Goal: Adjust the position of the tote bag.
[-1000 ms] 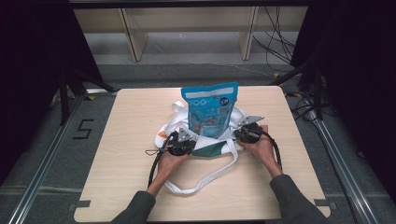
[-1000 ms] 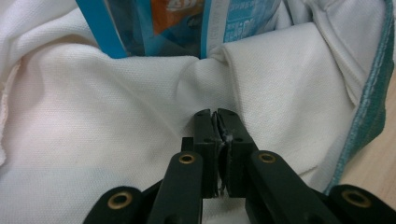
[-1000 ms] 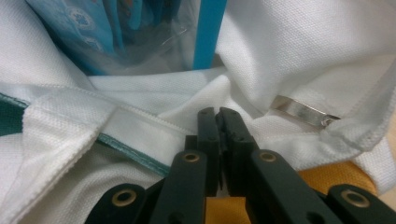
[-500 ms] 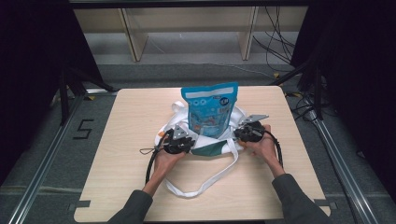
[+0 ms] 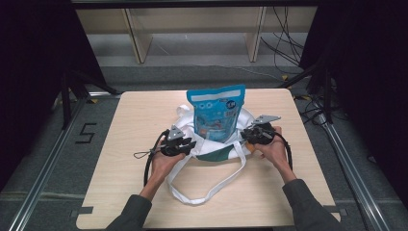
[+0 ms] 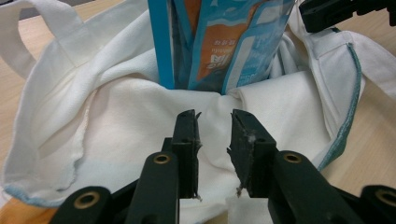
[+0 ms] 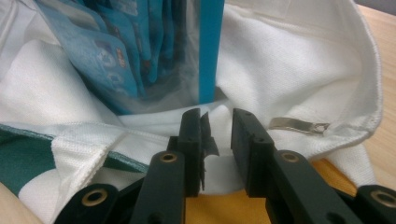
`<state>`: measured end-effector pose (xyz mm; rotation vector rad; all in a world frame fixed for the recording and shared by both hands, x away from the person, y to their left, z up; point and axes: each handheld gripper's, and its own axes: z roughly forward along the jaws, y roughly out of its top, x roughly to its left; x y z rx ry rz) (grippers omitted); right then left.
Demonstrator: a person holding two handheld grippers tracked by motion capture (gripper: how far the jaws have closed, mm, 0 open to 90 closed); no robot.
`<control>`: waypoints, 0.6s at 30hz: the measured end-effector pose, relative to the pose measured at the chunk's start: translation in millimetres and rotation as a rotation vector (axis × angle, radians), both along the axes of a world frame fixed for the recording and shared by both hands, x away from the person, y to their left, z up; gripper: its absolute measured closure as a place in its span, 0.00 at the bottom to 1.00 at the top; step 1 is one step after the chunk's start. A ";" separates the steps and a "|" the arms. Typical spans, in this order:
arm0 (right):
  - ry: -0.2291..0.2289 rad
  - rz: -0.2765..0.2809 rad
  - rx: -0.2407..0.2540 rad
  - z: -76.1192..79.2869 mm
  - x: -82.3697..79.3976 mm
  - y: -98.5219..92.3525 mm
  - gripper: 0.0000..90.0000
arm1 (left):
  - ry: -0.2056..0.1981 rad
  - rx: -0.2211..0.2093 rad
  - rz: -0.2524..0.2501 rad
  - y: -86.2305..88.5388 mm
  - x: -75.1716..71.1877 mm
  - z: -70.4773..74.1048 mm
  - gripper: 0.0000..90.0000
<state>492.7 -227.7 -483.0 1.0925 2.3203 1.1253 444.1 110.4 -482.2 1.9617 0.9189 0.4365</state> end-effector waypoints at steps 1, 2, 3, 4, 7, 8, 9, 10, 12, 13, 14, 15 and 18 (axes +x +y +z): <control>0.000 0.000 0.000 0.0 0.0 0.0 0.82 | 0.000 0.000 0.000 0.0 0.0 0.0 0.78; 0.005 -0.003 0.006 1.5 -0.7 -0.4 0.82 | -0.005 -0.015 0.009 0.6 -0.8 0.7 0.78; 0.000 -0.011 0.019 2.7 -1.6 0.1 0.82 | -0.005 -0.015 0.016 1.7 -1.4 1.5 0.78; -0.014 0.000 0.016 3.3 -0.9 -0.7 0.81 | -0.008 -0.018 0.017 3.4 -1.9 2.8 0.78; -0.040 0.007 0.016 9.4 -1.2 -3.6 0.81 | -0.011 -0.021 0.017 7.6 -2.4 4.4 0.77; -0.040 0.007 0.016 9.4 -1.2 -3.6 0.81 | -0.007 -0.005 0.017 10.0 -2.8 5.4 0.77; -0.033 0.007 0.019 11.0 -2.5 -3.7 0.81 | -0.005 0.003 0.010 11.5 -2.7 5.9 0.76; -0.015 -0.007 0.035 11.6 -5.0 -1.9 0.81 | -0.007 -0.016 0.033 10.9 -3.7 5.6 0.75; -0.017 -0.001 0.029 11.8 -5.5 -1.2 0.80 | -0.011 -0.025 0.029 13.2 -4.1 6.9 0.74; -0.017 -0.001 0.029 11.8 -5.5 -1.2 0.80 | -0.011 -0.025 0.029 13.2 -4.1 6.9 0.74; -0.011 0.010 0.014 12.7 -5.5 -1.7 0.80 | -0.005 -0.033 0.039 13.3 -5.4 7.7 0.74; -0.014 0.003 0.027 12.0 -7.3 0.8 0.79 | -0.005 -0.030 0.032 13.8 -5.4 8.1 0.73; -0.007 0.024 0.024 17.4 -10.4 1.6 0.76 | 0.010 -0.033 0.029 13.7 -7.2 8.9 0.66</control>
